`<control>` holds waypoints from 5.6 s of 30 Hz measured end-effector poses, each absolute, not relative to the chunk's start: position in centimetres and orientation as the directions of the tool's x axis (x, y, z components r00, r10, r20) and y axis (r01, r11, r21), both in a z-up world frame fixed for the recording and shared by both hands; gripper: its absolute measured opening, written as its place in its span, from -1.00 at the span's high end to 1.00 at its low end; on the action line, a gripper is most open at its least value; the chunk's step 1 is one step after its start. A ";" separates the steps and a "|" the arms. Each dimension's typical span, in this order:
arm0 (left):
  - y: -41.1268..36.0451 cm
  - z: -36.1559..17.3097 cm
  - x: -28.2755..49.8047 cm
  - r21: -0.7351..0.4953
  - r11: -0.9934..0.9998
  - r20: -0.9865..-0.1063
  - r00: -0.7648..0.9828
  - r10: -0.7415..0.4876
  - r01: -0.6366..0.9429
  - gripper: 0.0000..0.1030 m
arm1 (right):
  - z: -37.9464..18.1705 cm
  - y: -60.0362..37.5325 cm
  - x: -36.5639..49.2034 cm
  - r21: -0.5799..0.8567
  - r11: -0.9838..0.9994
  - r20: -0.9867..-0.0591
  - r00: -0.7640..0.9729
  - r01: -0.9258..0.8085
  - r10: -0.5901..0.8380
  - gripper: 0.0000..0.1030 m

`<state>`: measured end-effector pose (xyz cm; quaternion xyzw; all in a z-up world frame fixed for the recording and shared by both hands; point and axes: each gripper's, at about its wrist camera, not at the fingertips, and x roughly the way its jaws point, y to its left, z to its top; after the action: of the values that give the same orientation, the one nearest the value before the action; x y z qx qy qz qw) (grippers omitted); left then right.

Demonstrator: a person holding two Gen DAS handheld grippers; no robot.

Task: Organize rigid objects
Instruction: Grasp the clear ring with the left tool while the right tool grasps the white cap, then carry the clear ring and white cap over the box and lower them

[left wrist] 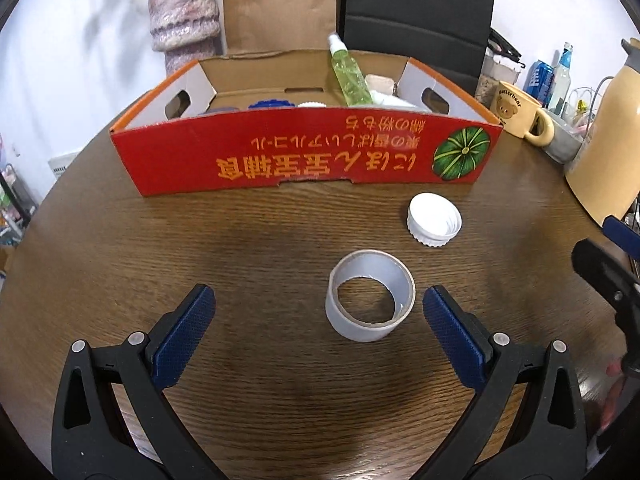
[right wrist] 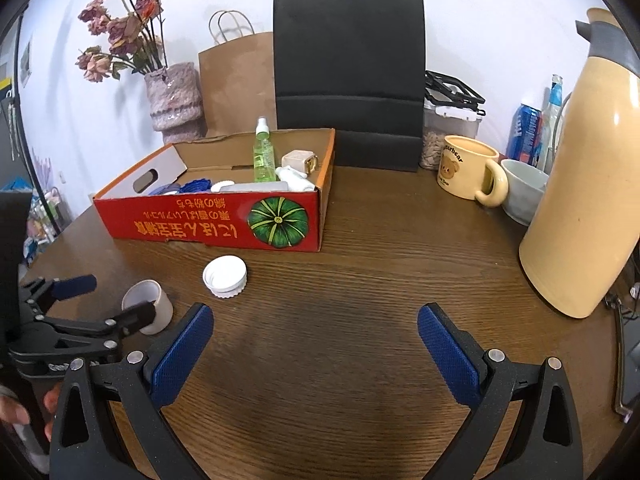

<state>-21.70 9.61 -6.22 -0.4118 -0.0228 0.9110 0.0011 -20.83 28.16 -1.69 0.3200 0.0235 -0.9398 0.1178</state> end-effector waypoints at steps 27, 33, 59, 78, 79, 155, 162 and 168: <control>10.6 -5.4 -21.3 -0.074 -0.993 -0.733 -0.670 0.119 -0.095 0.22 | -2.9 26.2 -21.1 0.011 -0.969 -0.629 -0.752 0.248 -0.199 -1.00; 9.2 -4.4 -21.5 -0.082 -0.994 -0.712 -0.693 0.113 -0.079 0.22 | -3.1 25.7 -21.2 0.010 -0.968 -0.638 -0.744 0.252 -0.200 -1.00; 2.2 -3.3 -22.6 -0.064 -0.998 -0.675 -0.737 0.042 0.001 0.22 | -4.7 21.7 -25.4 0.013 -0.971 -0.727 -0.664 0.240 -0.174 -1.00; -1.1 -3.0 -23.1 -0.068 -0.997 -0.666 -0.746 0.022 0.032 0.22 | -5.9 17.7 -28.1 -0.057 -0.969 -0.776 -0.621 0.241 -0.109 -0.81; -1.2 -3.0 -23.1 -0.068 -0.997 -0.666 -0.746 0.022 0.031 0.22 | -6.0 17.6 -28.2 -0.057 -0.968 -0.779 -0.617 0.246 -0.111 -0.42; 0.0 0.9 -34.8 -0.093 -0.991 -0.555 -0.832 -0.031 0.098 0.22 | 0.1 13.3 -36.2 -0.016 -0.950 -0.535 -0.805 0.313 -0.257 0.13; 0.1 0.3 -36.0 -0.064 -0.994 -0.560 -0.828 -0.035 0.086 0.22 | -0.4 13.7 -37.2 -0.035 -0.952 -0.544 -0.804 0.306 -0.239 0.13; 0.2 -0.1 -36.4 -0.045 -0.996 -0.563 -0.825 -0.035 0.073 0.22 | -0.8 14.1 -37.5 -0.043 -0.953 -0.558 -0.799 0.300 -0.226 0.12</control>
<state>-36.37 0.15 -0.07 -0.2941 -0.0324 0.9548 -0.0282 -37.51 14.07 -0.84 0.2852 0.0648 -0.9461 0.1391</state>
